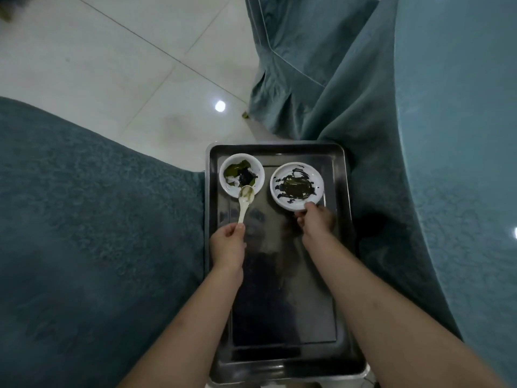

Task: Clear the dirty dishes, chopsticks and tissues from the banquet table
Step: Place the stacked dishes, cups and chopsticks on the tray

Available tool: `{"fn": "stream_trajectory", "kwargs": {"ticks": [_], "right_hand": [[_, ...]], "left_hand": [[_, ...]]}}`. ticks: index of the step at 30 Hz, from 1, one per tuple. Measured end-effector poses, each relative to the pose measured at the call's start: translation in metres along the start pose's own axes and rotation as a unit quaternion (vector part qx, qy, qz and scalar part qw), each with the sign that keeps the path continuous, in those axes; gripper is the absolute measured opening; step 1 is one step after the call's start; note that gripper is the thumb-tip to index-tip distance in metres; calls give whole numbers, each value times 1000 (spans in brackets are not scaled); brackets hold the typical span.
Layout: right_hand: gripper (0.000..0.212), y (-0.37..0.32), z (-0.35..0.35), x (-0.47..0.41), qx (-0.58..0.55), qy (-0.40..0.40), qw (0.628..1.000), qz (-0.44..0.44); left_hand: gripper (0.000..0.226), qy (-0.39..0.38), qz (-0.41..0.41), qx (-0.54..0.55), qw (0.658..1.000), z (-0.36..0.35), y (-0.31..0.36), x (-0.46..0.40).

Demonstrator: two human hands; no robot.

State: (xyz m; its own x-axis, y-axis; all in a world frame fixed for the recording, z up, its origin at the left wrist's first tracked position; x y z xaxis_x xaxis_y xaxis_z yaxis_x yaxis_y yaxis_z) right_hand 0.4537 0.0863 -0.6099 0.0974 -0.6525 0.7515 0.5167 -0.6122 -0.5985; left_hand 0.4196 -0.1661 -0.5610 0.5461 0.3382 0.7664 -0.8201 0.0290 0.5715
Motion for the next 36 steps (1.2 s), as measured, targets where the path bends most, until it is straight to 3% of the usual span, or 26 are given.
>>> {"fn": "stream_trajectory", "kwargs": {"ticks": [13,23,36], "right_hand": [[12,12,-24,-44,7,-16,1000,-16],[16,13,-11,-27,-23,-18,999,-28],[18,44,-10,29,129,-80,988,25]], "left_hand": [[14,3,-13,-7,1000,-18,-7,-22],[7,0,-10,-27,1000,-11,-29,-3],[6,82,22,-5,996,11,-62,-16]]}}
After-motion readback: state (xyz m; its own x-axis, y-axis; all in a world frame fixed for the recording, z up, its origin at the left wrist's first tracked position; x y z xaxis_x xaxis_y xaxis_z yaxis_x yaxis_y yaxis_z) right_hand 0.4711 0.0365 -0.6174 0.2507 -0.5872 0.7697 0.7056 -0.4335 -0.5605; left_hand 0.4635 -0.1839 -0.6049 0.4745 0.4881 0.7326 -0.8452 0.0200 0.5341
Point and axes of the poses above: each hand's wrist, its own x-axis away from the middle knuckle, its own z-axis out of the back of the hand, y = z × x, the point moved 9 cm from there along -x, towards the middle knuckle, and after that the axes turned 5 degrees about y, right-handed, at the moved point
